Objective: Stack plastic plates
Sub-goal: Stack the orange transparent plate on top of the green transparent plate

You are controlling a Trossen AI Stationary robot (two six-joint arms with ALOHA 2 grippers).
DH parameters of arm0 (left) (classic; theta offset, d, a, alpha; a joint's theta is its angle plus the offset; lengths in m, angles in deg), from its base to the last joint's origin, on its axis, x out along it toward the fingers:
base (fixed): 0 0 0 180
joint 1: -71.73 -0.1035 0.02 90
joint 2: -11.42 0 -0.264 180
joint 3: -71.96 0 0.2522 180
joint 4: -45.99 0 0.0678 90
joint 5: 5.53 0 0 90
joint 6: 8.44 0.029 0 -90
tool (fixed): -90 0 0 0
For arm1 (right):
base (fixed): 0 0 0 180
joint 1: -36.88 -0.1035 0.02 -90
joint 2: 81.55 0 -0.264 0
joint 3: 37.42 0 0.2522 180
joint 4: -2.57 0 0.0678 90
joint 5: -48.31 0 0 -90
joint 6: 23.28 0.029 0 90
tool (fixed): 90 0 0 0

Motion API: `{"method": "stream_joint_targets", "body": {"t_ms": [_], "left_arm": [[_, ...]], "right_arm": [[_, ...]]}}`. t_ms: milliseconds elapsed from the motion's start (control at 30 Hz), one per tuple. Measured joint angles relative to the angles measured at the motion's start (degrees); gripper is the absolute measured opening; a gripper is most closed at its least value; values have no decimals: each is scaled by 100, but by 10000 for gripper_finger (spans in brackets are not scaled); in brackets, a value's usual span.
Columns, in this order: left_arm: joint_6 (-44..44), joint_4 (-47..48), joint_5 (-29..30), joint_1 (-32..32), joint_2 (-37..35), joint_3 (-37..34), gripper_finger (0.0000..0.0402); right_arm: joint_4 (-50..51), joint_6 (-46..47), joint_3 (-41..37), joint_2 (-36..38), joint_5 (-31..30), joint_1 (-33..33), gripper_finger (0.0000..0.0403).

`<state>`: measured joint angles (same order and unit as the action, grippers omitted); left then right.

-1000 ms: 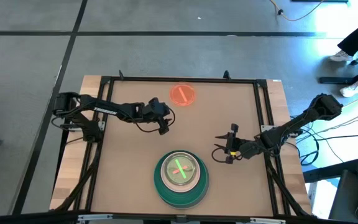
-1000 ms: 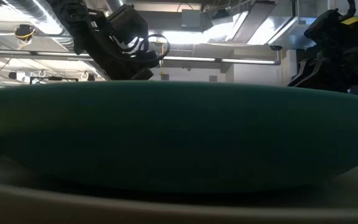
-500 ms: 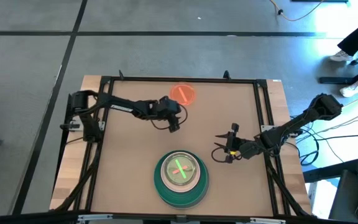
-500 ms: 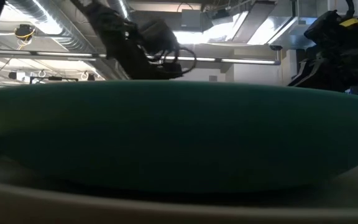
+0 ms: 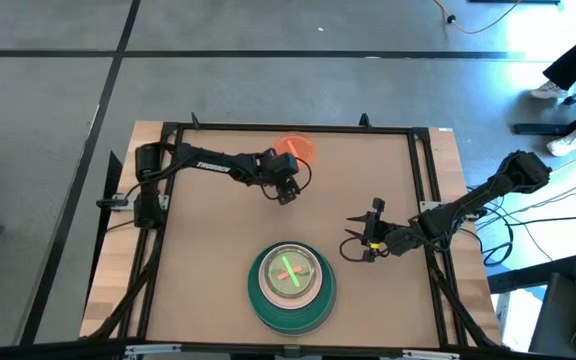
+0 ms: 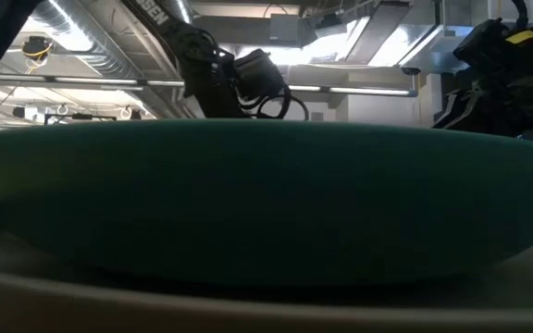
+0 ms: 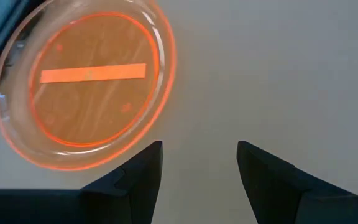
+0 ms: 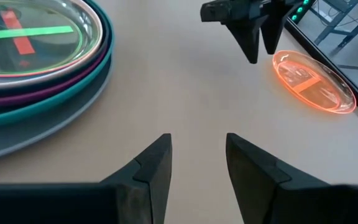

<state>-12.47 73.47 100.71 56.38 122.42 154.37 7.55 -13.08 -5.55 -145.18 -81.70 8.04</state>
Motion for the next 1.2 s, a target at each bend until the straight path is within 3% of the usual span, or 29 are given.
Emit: {"method": "stream_joint_targets", "body": {"t_ms": [567,733,1033,1200], "left_arm": [[118,-771,-22,-324,379,47,202],[144,-614,77,-295,701,570,202],[158,587,439,-328,1523,1866,201],[263,798,545,-313,1613,2067,197]], "right_arm": [[-11,-155,0,0,-198,10,145],[-5,-162,0,0,-267,11,145],[52,-166,0,0,-262,11,145],[146,-163,0,0,-299,10,145]]}}
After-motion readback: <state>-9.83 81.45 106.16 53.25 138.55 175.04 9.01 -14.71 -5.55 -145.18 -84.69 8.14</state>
